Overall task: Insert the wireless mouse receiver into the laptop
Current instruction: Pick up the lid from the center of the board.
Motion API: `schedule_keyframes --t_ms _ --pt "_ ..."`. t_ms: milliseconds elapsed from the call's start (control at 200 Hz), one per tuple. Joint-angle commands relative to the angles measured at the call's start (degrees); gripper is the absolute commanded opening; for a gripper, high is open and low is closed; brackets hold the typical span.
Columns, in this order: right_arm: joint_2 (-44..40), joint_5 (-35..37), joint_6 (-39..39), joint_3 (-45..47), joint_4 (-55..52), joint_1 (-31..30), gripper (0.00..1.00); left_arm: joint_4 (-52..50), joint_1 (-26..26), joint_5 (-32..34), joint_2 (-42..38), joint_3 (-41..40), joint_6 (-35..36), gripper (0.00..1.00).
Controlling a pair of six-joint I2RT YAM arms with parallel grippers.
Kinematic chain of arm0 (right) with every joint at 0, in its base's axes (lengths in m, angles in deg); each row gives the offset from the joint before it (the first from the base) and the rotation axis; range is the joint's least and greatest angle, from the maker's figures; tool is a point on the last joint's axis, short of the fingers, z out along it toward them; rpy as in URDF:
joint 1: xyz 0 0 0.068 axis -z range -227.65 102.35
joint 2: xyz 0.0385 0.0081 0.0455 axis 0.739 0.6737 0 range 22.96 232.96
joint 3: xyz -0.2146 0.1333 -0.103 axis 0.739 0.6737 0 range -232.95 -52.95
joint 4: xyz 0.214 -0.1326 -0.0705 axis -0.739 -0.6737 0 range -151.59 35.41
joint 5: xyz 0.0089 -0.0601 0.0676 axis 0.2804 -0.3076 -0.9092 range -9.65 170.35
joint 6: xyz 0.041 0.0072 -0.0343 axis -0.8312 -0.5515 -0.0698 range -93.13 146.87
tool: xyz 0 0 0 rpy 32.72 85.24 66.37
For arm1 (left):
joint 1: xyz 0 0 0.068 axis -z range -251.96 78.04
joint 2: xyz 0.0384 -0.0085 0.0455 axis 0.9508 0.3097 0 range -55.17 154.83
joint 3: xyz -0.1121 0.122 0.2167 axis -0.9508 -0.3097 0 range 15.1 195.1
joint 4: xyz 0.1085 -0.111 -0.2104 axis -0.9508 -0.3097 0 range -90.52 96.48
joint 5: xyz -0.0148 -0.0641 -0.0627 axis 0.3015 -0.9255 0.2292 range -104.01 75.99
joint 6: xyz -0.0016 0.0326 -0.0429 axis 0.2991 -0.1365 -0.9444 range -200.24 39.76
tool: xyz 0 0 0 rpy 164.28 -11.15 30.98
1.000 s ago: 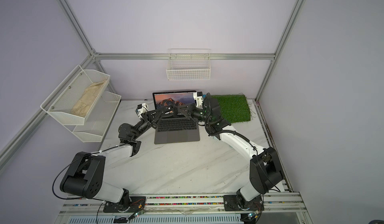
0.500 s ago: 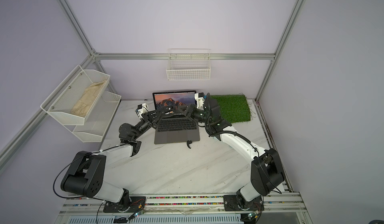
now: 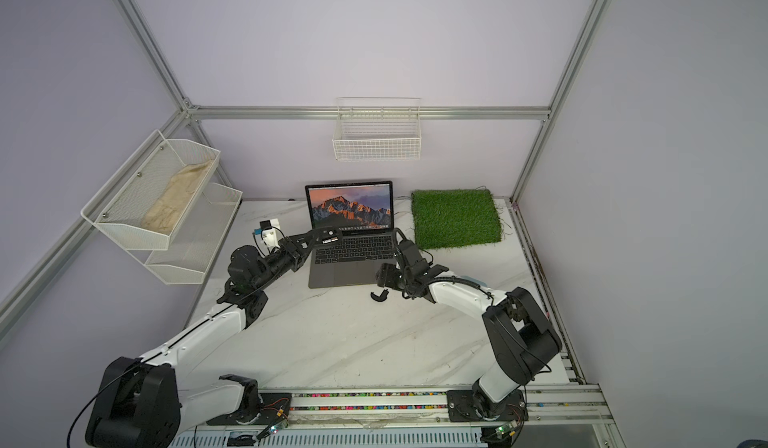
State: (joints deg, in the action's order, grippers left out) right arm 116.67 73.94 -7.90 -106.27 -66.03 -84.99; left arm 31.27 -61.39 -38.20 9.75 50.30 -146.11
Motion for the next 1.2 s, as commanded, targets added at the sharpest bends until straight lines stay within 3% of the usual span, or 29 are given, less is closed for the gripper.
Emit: schedule_keyframes --t_ms 0,230,325,430,650,890,1070,1195 --pt "0.2 1.1 13.6 -1.4 -1.9 -3.1 0.64 -11.4 -1.1 5.0 -3.0 0.1 9.2 0.00" --pt "7.8 12.1 40.1 -13.3 -20.5 -9.5 0.56 -15.4 -3.9 5.6 -6.4 -2.3 10.5 0.00" --pt "9.1 14.5 49.0 -13.5 -21.2 -10.6 0.53 -15.3 -5.2 5.7 -8.0 -3.9 10.0 0.00" --pt "10.7 15.7 52.8 -13.7 -19.9 -10.6 0.48 -15.7 -6.1 5.4 -9.6 -5.1 9.8 0.00" --pt "14.8 19.9 55.0 -15.7 -19.2 -10.5 0.41 -16.8 -7.1 5.6 -12.0 -6.8 9.7 0.00" --pt "17.0 19.9 54.9 -15.8 -20.5 -10.6 0.32 -16.7 -7.7 4.8 -11.6 -6.6 9.7 0.00" --pt "18.8 18.0 53.6 -15.2 -21.1 -10.5 0.16 -16.0 -7.8 4.2 -10.9 -6.6 9.4 0.00" --pt "20.4 23.0 50.1 -15.6 -20.7 -10.5 0.02 -14.7 -7.8 3.3 -10.0 -6.6 9.2 0.00"
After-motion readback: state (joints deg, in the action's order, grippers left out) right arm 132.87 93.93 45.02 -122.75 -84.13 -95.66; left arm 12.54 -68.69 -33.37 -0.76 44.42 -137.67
